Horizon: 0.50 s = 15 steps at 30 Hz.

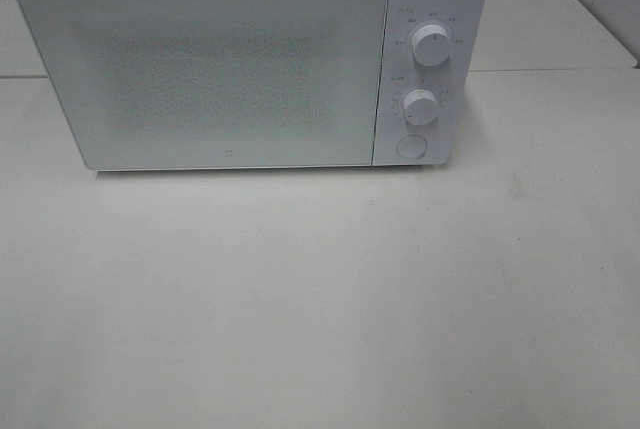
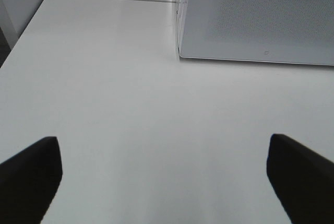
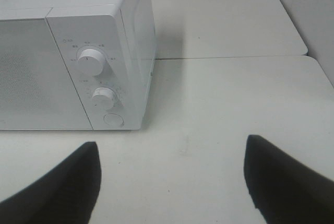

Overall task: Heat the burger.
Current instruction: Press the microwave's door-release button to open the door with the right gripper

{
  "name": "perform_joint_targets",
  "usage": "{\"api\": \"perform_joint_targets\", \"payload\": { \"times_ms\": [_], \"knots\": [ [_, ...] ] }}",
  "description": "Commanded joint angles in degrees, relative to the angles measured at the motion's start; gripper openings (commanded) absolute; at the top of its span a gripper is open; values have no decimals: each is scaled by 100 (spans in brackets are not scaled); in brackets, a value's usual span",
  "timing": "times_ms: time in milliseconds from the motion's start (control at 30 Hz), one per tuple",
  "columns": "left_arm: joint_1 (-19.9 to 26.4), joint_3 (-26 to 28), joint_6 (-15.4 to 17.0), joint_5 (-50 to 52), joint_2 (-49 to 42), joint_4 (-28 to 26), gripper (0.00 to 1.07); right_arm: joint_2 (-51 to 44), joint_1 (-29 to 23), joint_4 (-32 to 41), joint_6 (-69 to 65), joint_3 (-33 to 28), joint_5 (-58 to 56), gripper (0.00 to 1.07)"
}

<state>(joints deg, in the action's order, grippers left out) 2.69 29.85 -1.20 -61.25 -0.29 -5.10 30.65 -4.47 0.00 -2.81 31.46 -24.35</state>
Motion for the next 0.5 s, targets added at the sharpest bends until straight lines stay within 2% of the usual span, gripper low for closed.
{"api": "perform_joint_targets", "payload": {
  "times_ms": [33, 333, 400, 500],
  "knots": [
    [23, -17, 6, -11, -86, -11, 100, 521, 34, 0, 40, 23, 544, 75],
    [23, -17, 6, -11, -86, -11, 100, 1644, 34, -46, 40, 11, 1742, 75],
    [23, -17, 6, -11, -86, -11, 100, 2131, 34, -40, 40, -264, 2899, 75],
    [23, -17, 6, -11, -86, -11, 100, 2263, 34, -40, 40, -361, 3243, 75]
  ]
}}
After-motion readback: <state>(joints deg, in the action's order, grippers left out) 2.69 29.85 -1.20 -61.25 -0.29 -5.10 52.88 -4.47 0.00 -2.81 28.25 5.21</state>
